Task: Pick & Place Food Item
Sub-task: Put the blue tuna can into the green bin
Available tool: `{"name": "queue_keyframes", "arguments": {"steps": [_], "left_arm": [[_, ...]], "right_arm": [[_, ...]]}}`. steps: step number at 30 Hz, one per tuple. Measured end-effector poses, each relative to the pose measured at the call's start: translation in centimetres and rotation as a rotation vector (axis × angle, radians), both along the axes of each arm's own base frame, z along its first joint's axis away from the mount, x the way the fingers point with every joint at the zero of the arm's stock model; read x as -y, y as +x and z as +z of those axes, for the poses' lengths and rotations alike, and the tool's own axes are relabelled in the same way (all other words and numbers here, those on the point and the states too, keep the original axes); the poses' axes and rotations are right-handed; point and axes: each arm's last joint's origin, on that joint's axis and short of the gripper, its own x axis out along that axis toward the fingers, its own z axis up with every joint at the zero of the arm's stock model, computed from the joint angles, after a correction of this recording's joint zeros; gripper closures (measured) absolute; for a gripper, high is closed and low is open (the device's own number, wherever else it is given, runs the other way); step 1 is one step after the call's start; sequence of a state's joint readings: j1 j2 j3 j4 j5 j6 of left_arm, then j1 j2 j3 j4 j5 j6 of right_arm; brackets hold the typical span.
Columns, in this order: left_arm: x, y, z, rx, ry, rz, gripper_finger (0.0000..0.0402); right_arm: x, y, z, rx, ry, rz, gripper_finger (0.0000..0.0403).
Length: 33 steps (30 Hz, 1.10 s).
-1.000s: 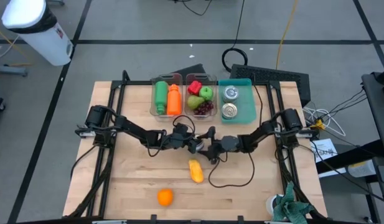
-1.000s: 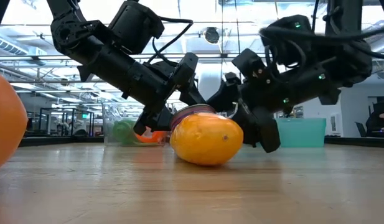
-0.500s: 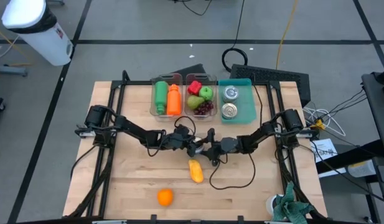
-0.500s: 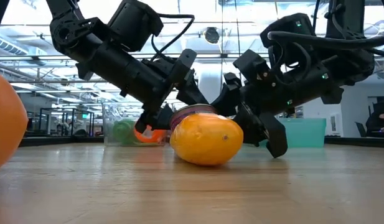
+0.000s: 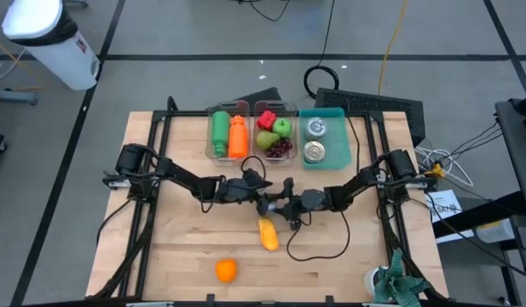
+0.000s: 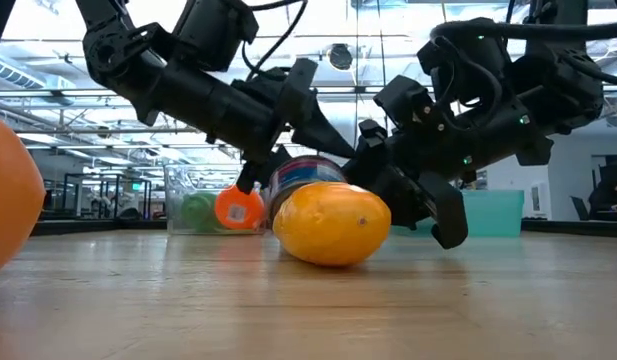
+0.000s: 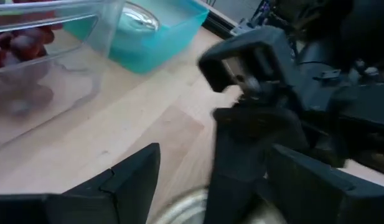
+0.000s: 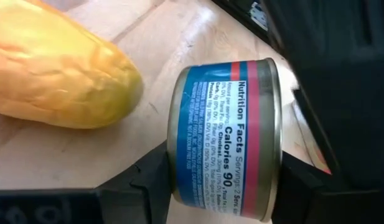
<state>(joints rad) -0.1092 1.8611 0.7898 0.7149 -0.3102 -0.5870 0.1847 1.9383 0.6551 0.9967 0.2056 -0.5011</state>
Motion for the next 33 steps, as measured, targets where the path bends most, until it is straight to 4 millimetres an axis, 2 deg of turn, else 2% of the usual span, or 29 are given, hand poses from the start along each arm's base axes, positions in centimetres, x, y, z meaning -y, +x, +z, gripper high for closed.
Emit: {"name": "queue_keyframes", "arguments": {"steps": [4,8,11,14,17,26,30,33], "left_arm": [[0.0,-0.2,1.3,0.028,0.039,-0.027,0.0103],[0.0,-0.7,4.1,0.095,0.090,-0.054,0.0103],[0.0,-1.5,6.7,0.152,0.133,-0.065,0.0103],[0.1,-2.5,8.9,0.177,0.175,-0.080,0.0103],[0.1,-3.4,10.0,0.157,0.212,-0.095,0.0103],[0.0,-4.0,10.7,0.117,0.278,-0.083,0.0103],[-0.2,-4.1,10.1,0.057,0.291,-0.068,0.0103],[-0.4,-4.2,10.0,0.041,0.290,-0.063,0.0103]], "right_arm": [[0.0,0.0,0.0,-0.004,0.003,0.000,0.0219],[0.0,-0.1,0.1,-0.001,0.018,-0.020,0.0219],[-0.2,-0.6,1.1,-0.010,-0.005,-0.065,0.0219],[-0.3,-1.2,3.1,-0.024,-0.055,-0.111,0.0219],[0.0,-2.1,5.8,-0.015,-0.084,-0.177,0.0219],[3.5,-6.4,11.6,-0.065,-0.205,-0.512,0.0219],[5.7,-8.5,12.4,-0.161,-0.273,-0.645,0.0219],[7.7,-9.8,11.8,-0.298,-0.301,-0.713,0.0219]]}}
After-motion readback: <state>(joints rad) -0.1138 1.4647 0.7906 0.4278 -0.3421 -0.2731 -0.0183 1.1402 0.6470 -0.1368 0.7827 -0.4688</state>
